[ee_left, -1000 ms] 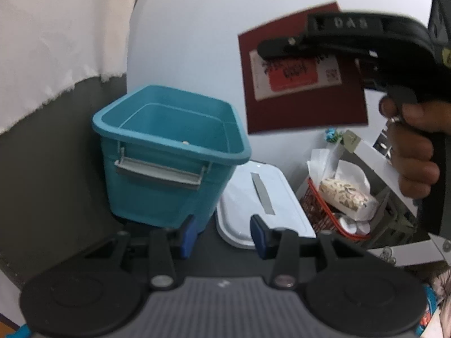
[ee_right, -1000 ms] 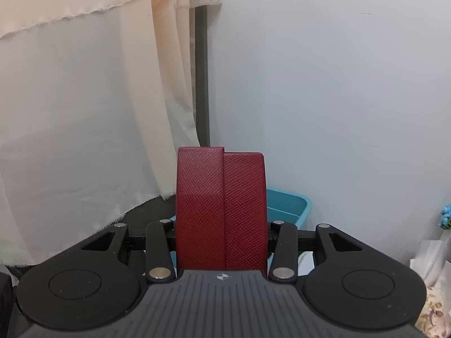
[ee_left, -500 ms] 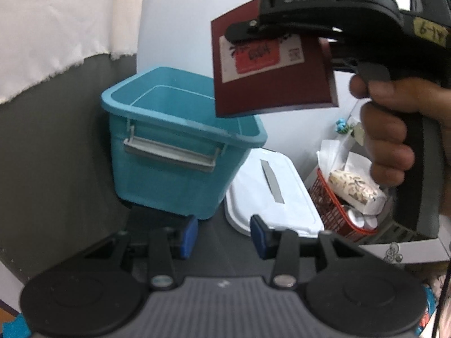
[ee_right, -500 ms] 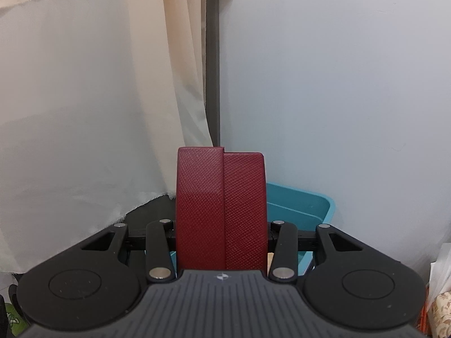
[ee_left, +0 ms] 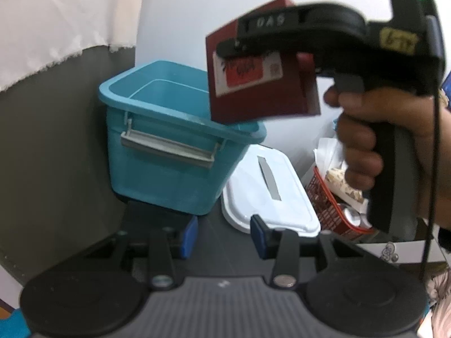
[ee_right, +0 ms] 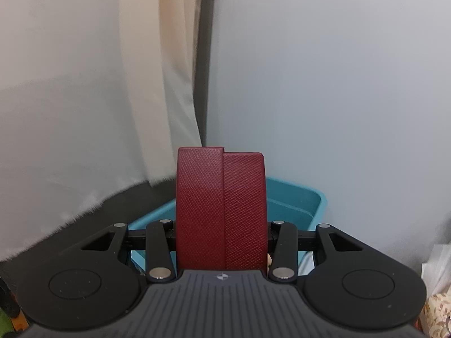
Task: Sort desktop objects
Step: 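Lower the red gift box with the right tool into the teal bin, then open the right tool to release the red gift box in the bin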
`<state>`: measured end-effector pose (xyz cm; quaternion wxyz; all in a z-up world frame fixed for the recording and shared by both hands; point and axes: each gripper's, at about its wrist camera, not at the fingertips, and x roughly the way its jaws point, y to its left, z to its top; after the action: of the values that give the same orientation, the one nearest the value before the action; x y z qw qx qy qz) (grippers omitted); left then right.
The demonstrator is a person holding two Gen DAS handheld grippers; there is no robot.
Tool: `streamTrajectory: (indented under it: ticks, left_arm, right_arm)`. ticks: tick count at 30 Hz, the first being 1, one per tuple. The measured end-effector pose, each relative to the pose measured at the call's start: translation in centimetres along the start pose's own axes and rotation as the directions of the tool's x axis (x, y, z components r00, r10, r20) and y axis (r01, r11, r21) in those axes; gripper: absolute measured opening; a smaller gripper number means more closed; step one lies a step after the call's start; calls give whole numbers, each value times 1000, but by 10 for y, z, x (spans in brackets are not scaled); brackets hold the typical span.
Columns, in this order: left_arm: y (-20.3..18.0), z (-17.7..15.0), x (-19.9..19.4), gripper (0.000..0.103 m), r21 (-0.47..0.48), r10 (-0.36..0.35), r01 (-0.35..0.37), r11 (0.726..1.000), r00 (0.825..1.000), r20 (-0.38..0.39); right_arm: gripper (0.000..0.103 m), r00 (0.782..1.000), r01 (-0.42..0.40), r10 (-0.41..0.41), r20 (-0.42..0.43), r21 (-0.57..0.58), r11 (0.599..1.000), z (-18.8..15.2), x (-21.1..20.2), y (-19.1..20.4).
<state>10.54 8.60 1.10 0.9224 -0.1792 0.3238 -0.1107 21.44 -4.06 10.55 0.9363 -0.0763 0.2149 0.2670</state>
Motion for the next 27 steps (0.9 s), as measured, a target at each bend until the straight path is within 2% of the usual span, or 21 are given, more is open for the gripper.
streamTrajectory:
  ticks: [7, 20, 21, 24, 27]
  left_arm:
    - [3, 1, -2, 44, -20, -10, 10, 1000, 1000, 2]
    - [2, 1, -6, 44, -13, 1, -1, 1000, 1000, 8]
    - [2, 1, -7, 44, -12, 0, 0, 1000, 1000, 8]
    - [2, 2, -7, 44, -11, -1, 1, 1000, 1000, 10]
    - [2, 2, -8, 44, -12, -1, 1, 1000, 1000, 11]
  right_arm:
    - [46, 997, 48, -50, -63, -29, 998, -10, -1, -2]
    - [46, 991, 11, -24, -130, -96, 995, -11, -13, 3]
    - [44, 991, 7, -21, -133, -102, 995, -9, -10, 4]
    - [12, 989, -8, -9, -146, -118, 993, -8, -3, 8]
    - [10, 991, -8, -8, -136, -116, 993, -8, 0, 9]
